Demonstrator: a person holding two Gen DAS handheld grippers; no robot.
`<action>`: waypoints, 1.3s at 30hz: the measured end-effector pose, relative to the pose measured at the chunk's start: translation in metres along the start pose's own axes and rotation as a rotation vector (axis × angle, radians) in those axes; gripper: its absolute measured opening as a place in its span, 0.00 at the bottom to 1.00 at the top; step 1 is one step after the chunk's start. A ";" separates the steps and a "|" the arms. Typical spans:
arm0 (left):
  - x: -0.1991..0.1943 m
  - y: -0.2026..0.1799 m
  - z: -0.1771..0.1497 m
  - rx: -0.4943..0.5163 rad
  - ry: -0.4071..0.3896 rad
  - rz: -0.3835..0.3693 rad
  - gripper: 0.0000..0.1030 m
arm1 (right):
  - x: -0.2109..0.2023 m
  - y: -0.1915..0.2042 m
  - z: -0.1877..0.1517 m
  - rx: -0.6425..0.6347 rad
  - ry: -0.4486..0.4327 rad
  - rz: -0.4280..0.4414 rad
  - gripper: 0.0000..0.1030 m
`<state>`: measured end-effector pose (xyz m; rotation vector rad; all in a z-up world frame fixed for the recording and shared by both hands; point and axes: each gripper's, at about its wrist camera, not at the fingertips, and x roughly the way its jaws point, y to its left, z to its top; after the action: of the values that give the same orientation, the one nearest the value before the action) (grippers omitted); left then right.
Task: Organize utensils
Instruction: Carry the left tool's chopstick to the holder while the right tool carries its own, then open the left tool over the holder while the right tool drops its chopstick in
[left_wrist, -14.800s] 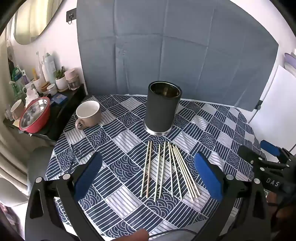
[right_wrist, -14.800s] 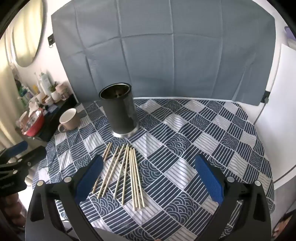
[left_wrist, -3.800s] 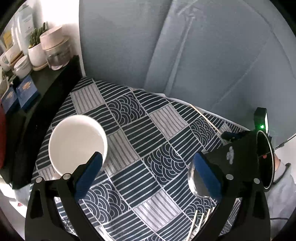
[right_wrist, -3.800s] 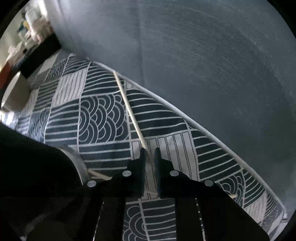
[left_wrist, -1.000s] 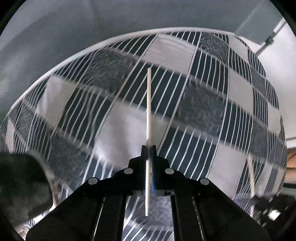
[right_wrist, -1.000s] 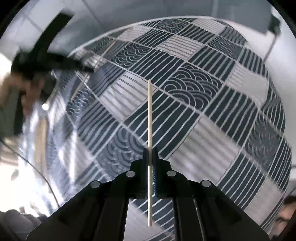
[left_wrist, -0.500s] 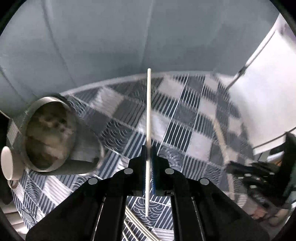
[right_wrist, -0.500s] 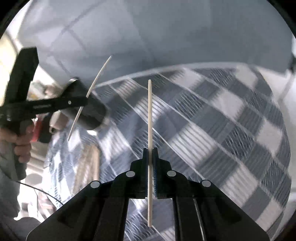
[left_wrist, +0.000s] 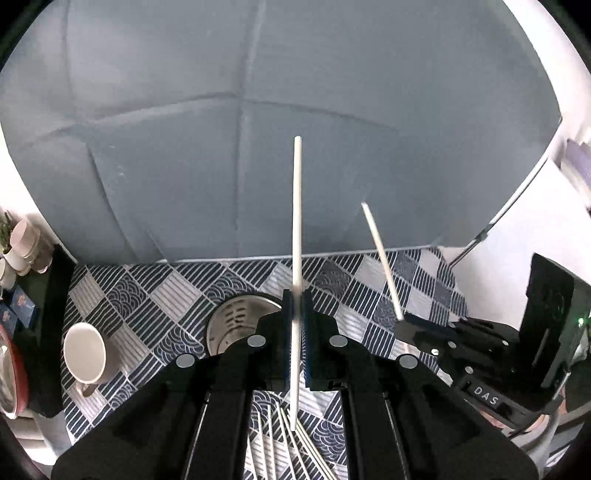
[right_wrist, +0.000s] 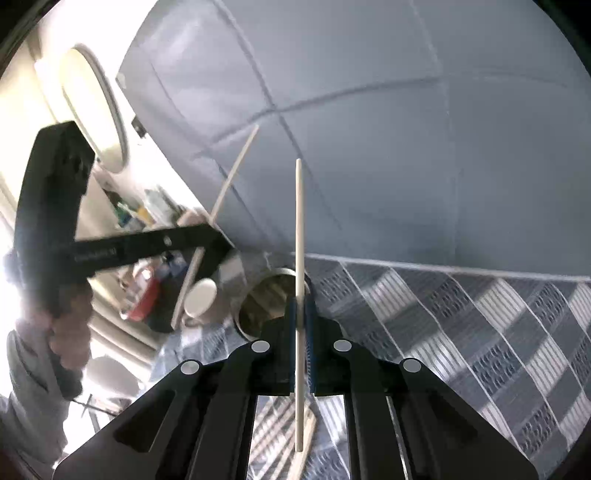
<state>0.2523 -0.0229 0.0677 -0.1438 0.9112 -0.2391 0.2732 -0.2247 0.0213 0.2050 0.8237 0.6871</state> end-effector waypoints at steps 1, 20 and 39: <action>0.000 0.008 0.003 -0.013 -0.009 -0.008 0.05 | 0.004 0.004 0.005 -0.004 -0.005 0.002 0.04; 0.053 0.089 -0.002 -0.020 -0.309 -0.242 0.05 | 0.114 0.021 0.022 -0.008 -0.162 0.090 0.05; 0.073 0.088 -0.074 0.096 -0.406 -0.162 0.13 | 0.112 0.014 -0.049 -0.072 -0.202 0.020 0.09</action>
<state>0.2491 0.0412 -0.0521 -0.1699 0.4836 -0.3877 0.2843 -0.1470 -0.0733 0.2142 0.6039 0.7014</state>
